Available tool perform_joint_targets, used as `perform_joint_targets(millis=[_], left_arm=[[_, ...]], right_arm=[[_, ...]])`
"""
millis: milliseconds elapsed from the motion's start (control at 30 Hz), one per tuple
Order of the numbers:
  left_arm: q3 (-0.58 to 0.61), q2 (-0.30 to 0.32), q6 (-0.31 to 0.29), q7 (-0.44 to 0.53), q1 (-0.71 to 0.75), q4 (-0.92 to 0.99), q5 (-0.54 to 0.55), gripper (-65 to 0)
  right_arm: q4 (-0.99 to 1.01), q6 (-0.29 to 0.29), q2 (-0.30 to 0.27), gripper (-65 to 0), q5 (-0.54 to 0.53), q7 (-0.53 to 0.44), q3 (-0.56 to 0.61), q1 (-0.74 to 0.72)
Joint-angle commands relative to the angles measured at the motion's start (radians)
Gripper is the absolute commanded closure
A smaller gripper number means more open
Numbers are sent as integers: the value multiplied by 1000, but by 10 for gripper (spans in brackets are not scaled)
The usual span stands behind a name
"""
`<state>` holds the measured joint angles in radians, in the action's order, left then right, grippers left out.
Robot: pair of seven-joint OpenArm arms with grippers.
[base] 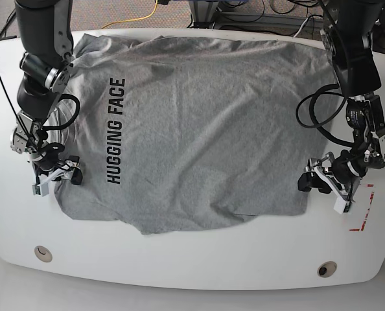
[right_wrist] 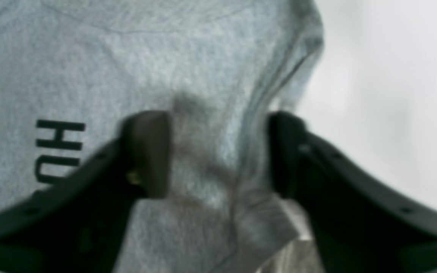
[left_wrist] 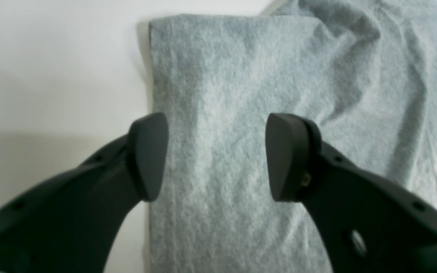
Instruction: Layout the t-shirt on the table in an organized manner, then fold the t-shirt properly
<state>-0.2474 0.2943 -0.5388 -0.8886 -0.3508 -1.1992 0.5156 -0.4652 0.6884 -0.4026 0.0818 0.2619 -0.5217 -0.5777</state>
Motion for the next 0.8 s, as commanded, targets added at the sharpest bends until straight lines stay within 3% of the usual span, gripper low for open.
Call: perform_joint_targets(millis=[0, 200, 367, 567, 767], left_arm=[[-2, 16, -4, 23, -26, -17, 16, -385], [-10, 18, 6, 27, -26, -11, 11, -385], [-10, 19, 10, 84, -34, 40, 11, -385], [-5, 47, 102, 197, -73, 201, 11, -388], [3, 70, 107, 289, -139, 390, 10, -389]], right_arm=[[-14, 10, -3, -241, -4, 0, 1, -21], [-14, 10, 0, -49, 0, 0, 1, -21], [-16, 10, 0, -40, 2, 0, 1, -21], [-17, 10, 0, -38, 3, 0, 2, -21], [-17, 10, 0, -38, 3, 0, 2, -21]])
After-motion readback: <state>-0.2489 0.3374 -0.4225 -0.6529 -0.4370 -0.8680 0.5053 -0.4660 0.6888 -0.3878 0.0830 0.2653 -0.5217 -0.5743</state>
